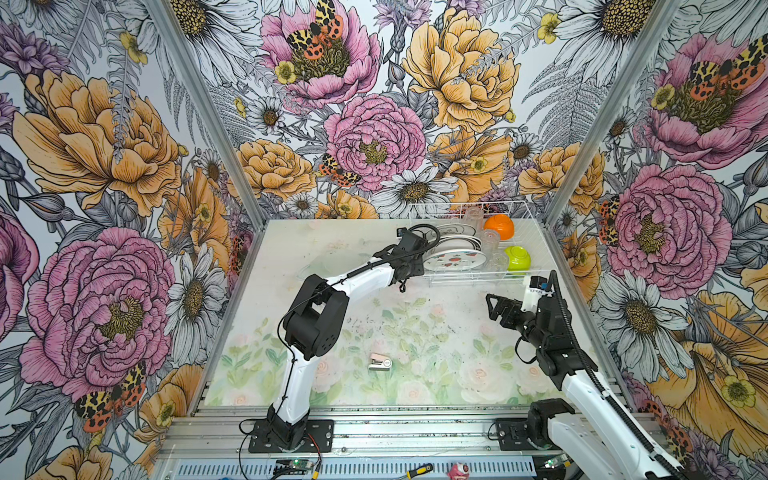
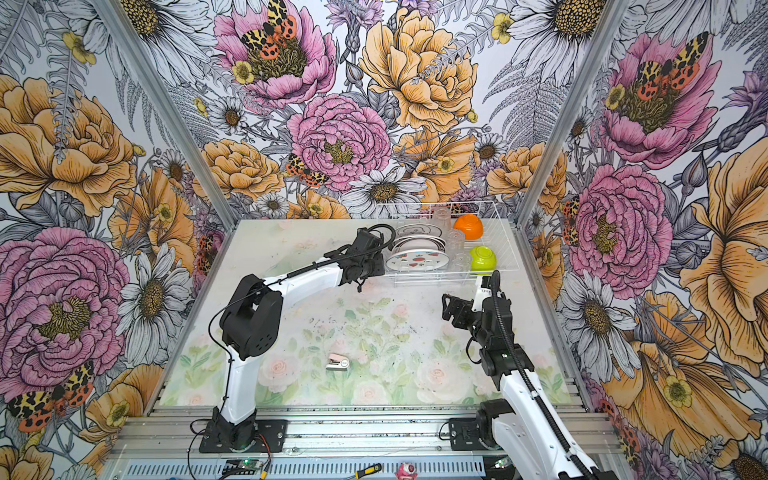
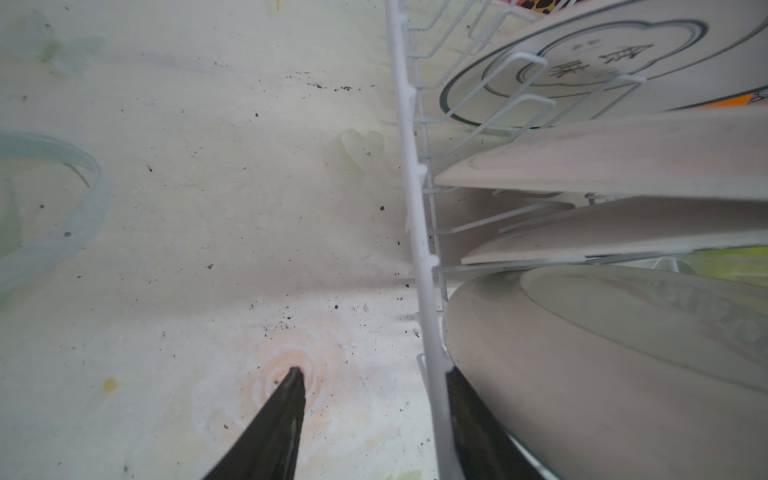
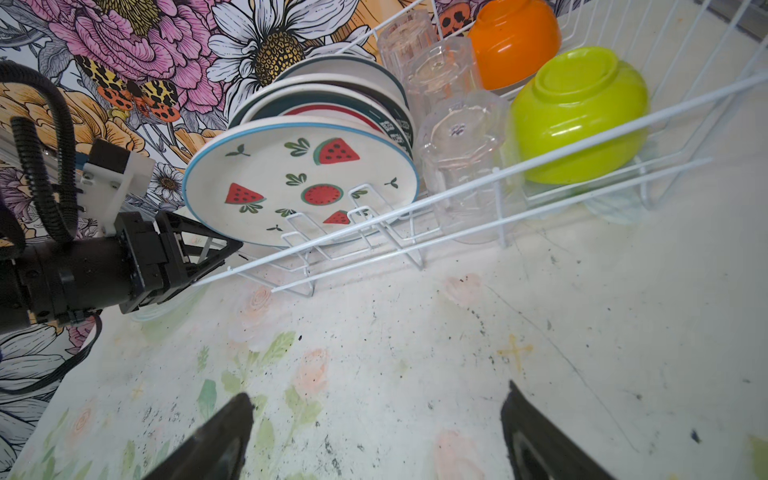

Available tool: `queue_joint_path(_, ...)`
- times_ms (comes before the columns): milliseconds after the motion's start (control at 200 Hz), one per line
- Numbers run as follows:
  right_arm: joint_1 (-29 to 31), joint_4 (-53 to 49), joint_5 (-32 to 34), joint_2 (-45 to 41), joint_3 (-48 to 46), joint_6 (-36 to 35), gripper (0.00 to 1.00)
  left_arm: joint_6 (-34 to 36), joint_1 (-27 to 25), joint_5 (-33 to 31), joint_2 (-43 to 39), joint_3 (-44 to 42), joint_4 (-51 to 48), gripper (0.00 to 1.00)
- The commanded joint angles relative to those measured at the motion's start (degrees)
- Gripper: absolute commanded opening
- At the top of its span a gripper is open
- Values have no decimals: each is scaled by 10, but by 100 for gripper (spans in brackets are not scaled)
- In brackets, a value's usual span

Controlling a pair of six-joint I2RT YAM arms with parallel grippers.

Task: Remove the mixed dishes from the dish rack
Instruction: 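Move the left gripper to the rack's plate side while the right gripper approaches the rack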

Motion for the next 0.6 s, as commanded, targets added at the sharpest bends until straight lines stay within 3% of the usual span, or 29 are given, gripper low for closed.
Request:
queue_joint_path(0,3,-11,14,-12,2,8,94,10,11,-24,17,13,-13,50)
queue_joint_path(290,2,-46,12,-7,28,24,91,20,18,-28,35,17,-15,29)
queue_joint_path(596,3,-65,-23,24,66,15,89,14,32,-48,-9,-70,-12,20)
